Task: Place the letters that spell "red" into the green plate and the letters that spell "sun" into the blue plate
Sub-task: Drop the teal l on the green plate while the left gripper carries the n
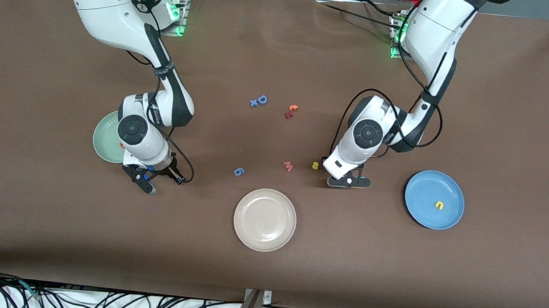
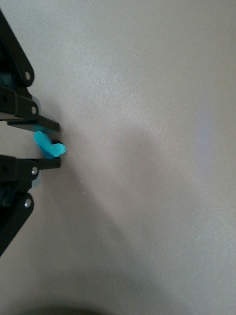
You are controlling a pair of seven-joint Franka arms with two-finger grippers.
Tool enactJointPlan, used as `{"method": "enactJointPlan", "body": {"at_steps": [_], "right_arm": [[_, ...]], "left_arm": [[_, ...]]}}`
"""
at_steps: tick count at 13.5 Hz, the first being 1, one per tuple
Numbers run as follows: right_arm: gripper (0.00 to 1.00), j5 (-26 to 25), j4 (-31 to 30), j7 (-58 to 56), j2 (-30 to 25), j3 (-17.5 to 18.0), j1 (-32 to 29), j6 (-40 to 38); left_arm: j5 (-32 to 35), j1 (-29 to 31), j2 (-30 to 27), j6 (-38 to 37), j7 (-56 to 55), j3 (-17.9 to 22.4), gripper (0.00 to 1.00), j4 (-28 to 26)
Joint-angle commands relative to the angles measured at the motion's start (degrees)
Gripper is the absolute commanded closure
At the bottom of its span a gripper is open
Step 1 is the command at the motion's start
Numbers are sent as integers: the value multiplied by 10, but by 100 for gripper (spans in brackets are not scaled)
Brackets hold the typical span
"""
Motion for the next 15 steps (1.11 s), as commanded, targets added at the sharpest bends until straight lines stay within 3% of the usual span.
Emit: {"method": "enactJointPlan", "body": {"at_steps": [1, 4, 7, 9, 13, 15], "right_arm": [[88, 3, 3, -2, -1, 0, 0, -6], [88, 3, 5, -20, -61, -10, -4, -111], [88, 6, 4, -79, -122, -26, -14, -225], [88, 6, -3, -125, -153, -47, -21, -285], [88, 7, -95, -260, -207, -114, -21, -280], [88, 7, -161, -299, -222, -135, -21, -231]], "left_arm": [[21, -3, 10, -1, -10, 3, 83, 12], [23, 2, 5, -23, -6, 6, 83, 31], [23, 9, 4, -117, 22, 10, 84, 86], [23, 26, -2, -135, 67, 12, 85, 92], [23, 82, -22, -176, 195, 12, 85, 92], [23, 119, -27, -202, 283, 11, 84, 91]]}}
